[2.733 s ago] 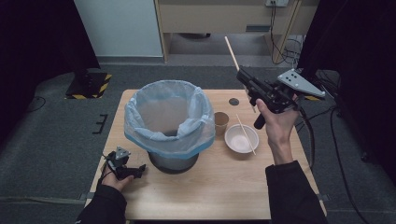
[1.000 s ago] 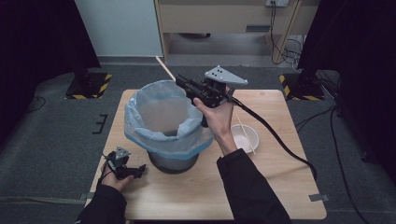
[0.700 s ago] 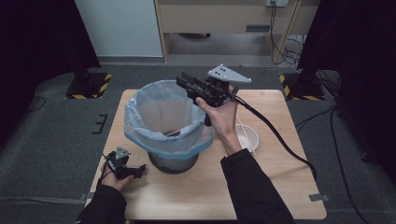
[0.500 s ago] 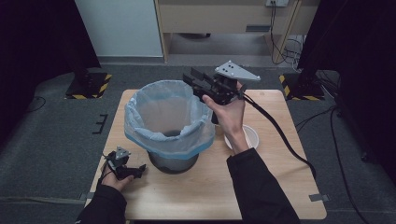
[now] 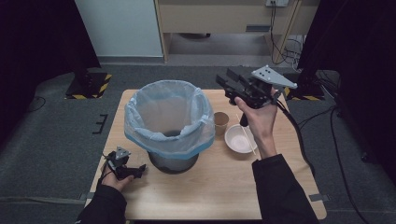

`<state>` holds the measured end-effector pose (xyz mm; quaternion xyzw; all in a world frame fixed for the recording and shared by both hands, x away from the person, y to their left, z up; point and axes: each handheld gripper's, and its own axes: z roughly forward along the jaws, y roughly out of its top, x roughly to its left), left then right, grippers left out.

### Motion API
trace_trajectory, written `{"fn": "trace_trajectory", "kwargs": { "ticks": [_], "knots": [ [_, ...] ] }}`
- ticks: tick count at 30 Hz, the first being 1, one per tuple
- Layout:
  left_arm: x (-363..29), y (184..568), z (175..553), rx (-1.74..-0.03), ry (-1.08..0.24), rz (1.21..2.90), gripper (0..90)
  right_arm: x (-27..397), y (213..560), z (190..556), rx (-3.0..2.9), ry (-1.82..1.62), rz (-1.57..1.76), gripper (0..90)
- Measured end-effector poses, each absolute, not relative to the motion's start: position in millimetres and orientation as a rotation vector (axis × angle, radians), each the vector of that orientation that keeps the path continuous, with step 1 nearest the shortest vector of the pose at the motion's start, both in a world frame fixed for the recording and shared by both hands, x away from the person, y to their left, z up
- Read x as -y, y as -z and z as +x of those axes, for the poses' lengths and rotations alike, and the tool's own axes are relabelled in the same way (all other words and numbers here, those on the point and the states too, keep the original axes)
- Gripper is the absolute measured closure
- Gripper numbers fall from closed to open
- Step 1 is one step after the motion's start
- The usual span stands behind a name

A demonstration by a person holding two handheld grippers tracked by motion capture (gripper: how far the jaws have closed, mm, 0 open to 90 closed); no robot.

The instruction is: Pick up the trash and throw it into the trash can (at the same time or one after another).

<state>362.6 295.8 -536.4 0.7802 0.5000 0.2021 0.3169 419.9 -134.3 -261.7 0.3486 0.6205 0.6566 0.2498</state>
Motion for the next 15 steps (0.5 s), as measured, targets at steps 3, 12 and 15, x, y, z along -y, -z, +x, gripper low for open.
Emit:
{"fn": "trace_trajectory", "kwargs": {
  "ticks": [3, 12, 15],
  "knots": [
    [-296, 536, 363, -1.316, -0.532, 2.054, 0.0, 148, 273, 419, -1.698, -1.740, 0.979, 52.0],
    [-296, 536, 363, -1.317, -0.532, 2.053, 0.0, 181, 317, 418, -1.719, -1.659, 1.061, 46.8],
    [-296, 536, 363, -1.317, -0.533, 2.054, 0.0, 193, 335, 418, -1.731, -1.614, 1.093, 45.3]
  ]
}}
